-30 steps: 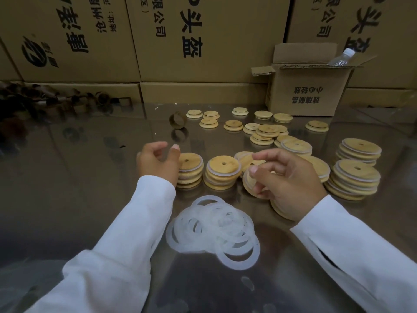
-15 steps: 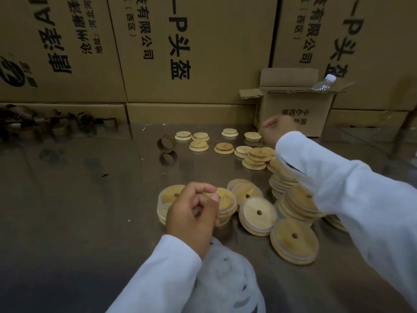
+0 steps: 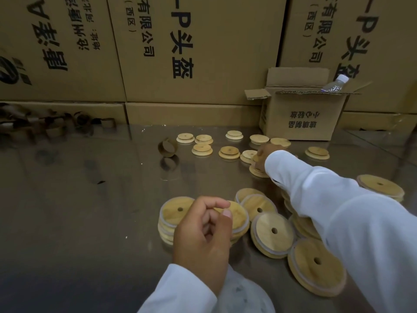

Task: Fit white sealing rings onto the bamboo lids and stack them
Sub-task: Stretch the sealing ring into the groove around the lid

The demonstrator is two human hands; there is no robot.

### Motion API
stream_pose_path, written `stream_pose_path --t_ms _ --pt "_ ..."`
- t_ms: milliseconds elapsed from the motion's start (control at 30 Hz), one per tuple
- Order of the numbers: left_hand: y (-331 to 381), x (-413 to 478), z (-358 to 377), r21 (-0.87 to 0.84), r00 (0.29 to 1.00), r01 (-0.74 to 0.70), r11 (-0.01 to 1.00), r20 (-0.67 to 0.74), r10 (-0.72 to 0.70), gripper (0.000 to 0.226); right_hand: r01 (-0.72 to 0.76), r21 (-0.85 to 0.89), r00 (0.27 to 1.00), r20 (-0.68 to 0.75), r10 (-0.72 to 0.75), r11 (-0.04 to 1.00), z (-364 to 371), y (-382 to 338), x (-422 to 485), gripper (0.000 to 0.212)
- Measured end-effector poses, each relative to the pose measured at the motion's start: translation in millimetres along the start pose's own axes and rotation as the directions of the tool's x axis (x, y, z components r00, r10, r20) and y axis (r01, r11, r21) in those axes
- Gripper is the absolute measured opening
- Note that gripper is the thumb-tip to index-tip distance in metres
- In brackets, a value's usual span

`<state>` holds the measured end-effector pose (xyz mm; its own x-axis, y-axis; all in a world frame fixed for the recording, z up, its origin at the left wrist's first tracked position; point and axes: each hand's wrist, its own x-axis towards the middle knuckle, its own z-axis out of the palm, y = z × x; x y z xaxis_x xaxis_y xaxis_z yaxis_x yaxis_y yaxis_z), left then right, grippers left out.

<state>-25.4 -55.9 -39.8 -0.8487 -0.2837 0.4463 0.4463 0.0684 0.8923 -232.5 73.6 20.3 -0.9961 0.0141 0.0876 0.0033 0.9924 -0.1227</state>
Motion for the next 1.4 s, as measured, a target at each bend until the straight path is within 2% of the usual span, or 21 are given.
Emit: stream_pose_path --t_ms 133,233,333,500,600,667,700,767,800,867,933,967,1033,1133,1167,1300,1400 --pt "3 0 0 0.005 1.000 0.025 1.000 0.019 -0.025 0.017 0.083 -0.022 0.995 -0.049 -0.084 0.996 0 -7 -10 0.052" --pt "6 -1 0 -0.006 0.999 0.037 0.999 0.000 -0.037 0.018 0.191 0.152 0.977 -0.123 -0.173 0.970 -14 -16 -31 0.063" --pt "10 -1 -1 -0.024 0.999 0.036 0.999 -0.024 -0.037 0.018 0.368 0.343 0.917 -0.288 -0.276 0.864 -26 -19 -70 0.066" --pt "18 -2 -5 -0.162 0.988 0.125 0.979 -0.065 -0.137 0.020 0.612 0.420 0.779 -0.467 -0.418 0.671 -24 -4 -158 0.065" --pt "23 -1 -11 -0.227 0.973 0.228 0.947 0.026 -0.228 0.042 0.673 0.405 0.724 -0.532 -0.438 0.619 -9 9 -197 0.066" --pt "27 -4 -13 -0.207 0.953 0.298 0.932 0.122 -0.278 0.050 0.685 0.401 0.712 -0.548 -0.439 0.609 4 14 -215 0.066" --pt "27 -7 -13 -0.181 0.944 0.313 0.932 0.163 -0.286 0.047 0.687 0.406 0.710 -0.551 -0.439 0.602 10 15 -222 0.065" --pt "27 -14 -13 -0.117 0.948 0.280 0.953 0.193 -0.255 0.027 0.702 0.413 0.698 -0.559 -0.447 0.580 19 16 -231 0.064" --pt "26 -17 -14 -0.090 0.955 0.251 0.964 0.188 -0.231 0.016 0.709 0.415 0.692 -0.562 -0.453 0.569 21 16 -233 0.066" --pt "23 -19 -17 -0.063 0.965 0.222 0.973 0.159 -0.210 0.010 0.705 0.453 0.705 -0.535 -0.466 0.546 22 16 -236 0.074" --pt "22 -18 -21 -0.090 0.966 0.239 0.967 0.120 -0.227 0.011 0.655 0.520 0.755 -0.482 -0.445 0.548 23 18 -236 0.080" --pt "21 -17 -23 -0.115 0.965 0.255 0.960 0.098 -0.244 0.011 0.623 0.542 0.781 -0.464 -0.417 0.564 25 19 -235 0.076" --pt "21 -15 -26 -0.136 0.959 0.282 0.950 0.048 -0.278 0.013 0.588 0.517 0.803 -0.467 -0.371 0.621 29 22 -233 0.052" --pt "21 -12 -28 -0.172 0.945 0.323 0.931 -0.002 -0.328 0.017 0.570 0.361 0.803 -0.437 -0.406 0.739 34 22 -231 0.014" --pt "21 -11 -28 -0.183 0.940 0.336 0.924 -0.002 -0.342 0.017 0.563 0.319 0.808 -0.405 -0.427 0.763 35 22 -231 0.012" --pt "19 -12 -29 -0.190 0.929 0.368 0.910 0.048 -0.366 0.015 0.547 0.190 0.826 -0.281 -0.488 0.815 36 20 -232 0.024" --pt "19 -11 -27 -0.210 0.925 0.380 0.901 0.067 -0.375 0.014 0.535 0.166 0.839 -0.219 -0.498 0.828 34 19 -232 0.028"
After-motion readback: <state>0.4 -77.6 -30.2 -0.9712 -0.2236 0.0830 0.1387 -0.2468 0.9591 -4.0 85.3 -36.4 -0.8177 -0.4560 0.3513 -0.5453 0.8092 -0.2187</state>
